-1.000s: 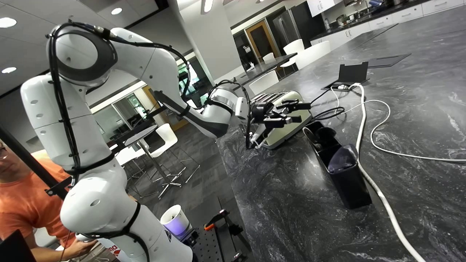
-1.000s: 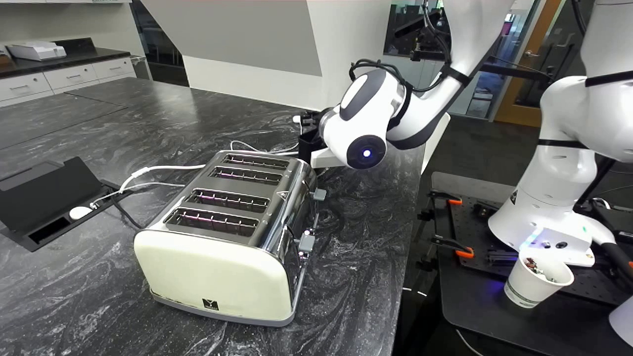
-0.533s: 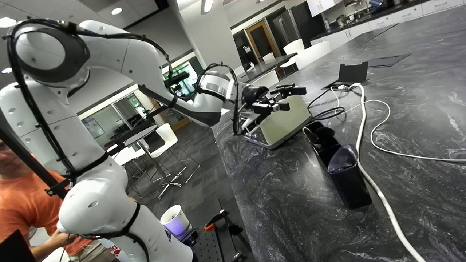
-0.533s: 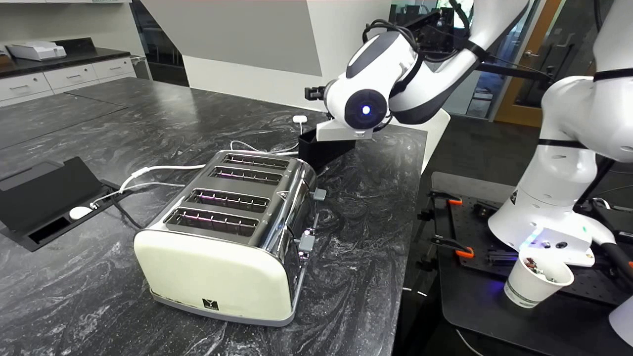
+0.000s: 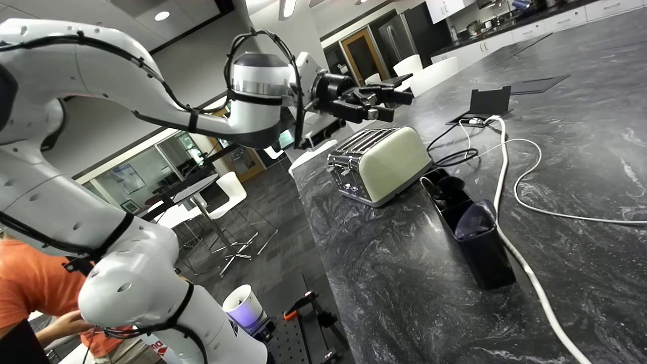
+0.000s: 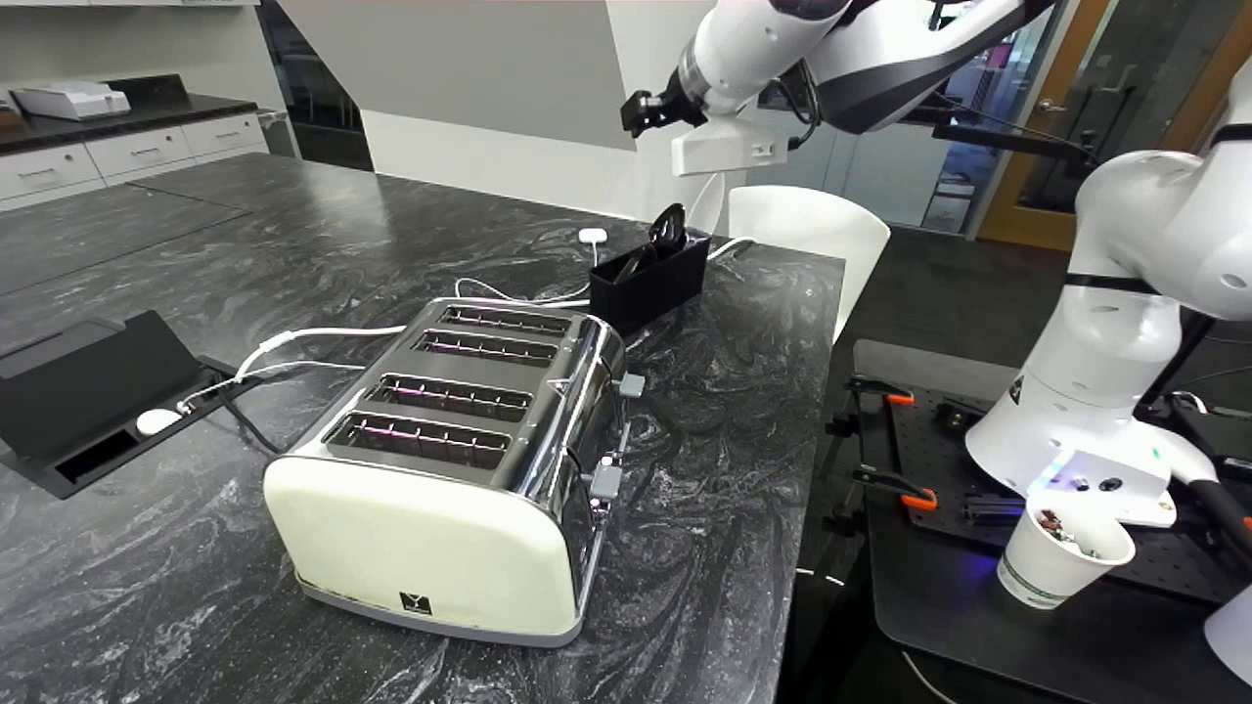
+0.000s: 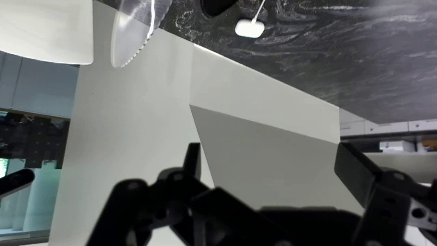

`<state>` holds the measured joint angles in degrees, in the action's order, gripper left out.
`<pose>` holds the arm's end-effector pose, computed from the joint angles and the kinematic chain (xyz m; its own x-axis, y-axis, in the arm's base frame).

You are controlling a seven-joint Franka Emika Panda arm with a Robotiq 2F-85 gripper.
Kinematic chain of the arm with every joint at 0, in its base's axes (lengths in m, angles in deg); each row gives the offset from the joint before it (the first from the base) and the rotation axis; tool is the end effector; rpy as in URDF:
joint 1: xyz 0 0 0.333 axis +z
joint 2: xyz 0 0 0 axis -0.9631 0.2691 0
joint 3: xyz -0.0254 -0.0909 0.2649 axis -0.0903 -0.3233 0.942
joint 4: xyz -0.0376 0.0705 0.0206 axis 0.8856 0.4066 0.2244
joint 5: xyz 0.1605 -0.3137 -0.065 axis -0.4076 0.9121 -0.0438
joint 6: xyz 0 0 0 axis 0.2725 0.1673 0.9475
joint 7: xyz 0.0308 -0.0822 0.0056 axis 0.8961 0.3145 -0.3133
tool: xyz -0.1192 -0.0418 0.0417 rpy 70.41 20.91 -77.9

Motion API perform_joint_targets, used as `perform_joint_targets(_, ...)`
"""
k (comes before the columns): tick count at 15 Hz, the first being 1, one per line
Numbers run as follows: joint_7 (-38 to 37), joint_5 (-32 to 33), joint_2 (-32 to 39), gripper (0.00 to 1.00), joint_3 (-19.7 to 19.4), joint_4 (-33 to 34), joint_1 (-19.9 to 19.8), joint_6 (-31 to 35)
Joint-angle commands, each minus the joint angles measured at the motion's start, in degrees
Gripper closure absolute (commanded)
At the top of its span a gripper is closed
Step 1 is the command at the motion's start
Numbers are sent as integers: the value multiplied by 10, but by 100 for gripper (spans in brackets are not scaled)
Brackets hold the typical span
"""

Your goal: Pick the black spoon on the counter and put it in the cutlery holder

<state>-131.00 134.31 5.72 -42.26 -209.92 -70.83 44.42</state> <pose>0.4727 -0.0152 0.4088 0.3512 -0.3831 0.8543 -0.8021 -0.5938 0.0635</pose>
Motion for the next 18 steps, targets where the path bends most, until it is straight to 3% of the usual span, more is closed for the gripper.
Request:
perform_joint_targets(1, 159, -79, -40, 0, -24, -29, -6, 39)
perform_joint_targets(2, 207, -97, -48, 0, -51, -31, 22, 29)
perform_joint_targets(6, 390, -177, -67, 0, -76, -28, 62, -21)
perform_joint_targets(10, 527, -245, -94, 0, -23, -12, 11, -63)
perform_joint_targets(13, 576, -268, -112, 0, -4, -11, -7, -74)
perform_joint_targets(14, 546, -259, -97, 0, 4, -14, -18, -52)
perform_joint_targets(18, 563, -266, -107, 0, 8, -14, -23, -53)
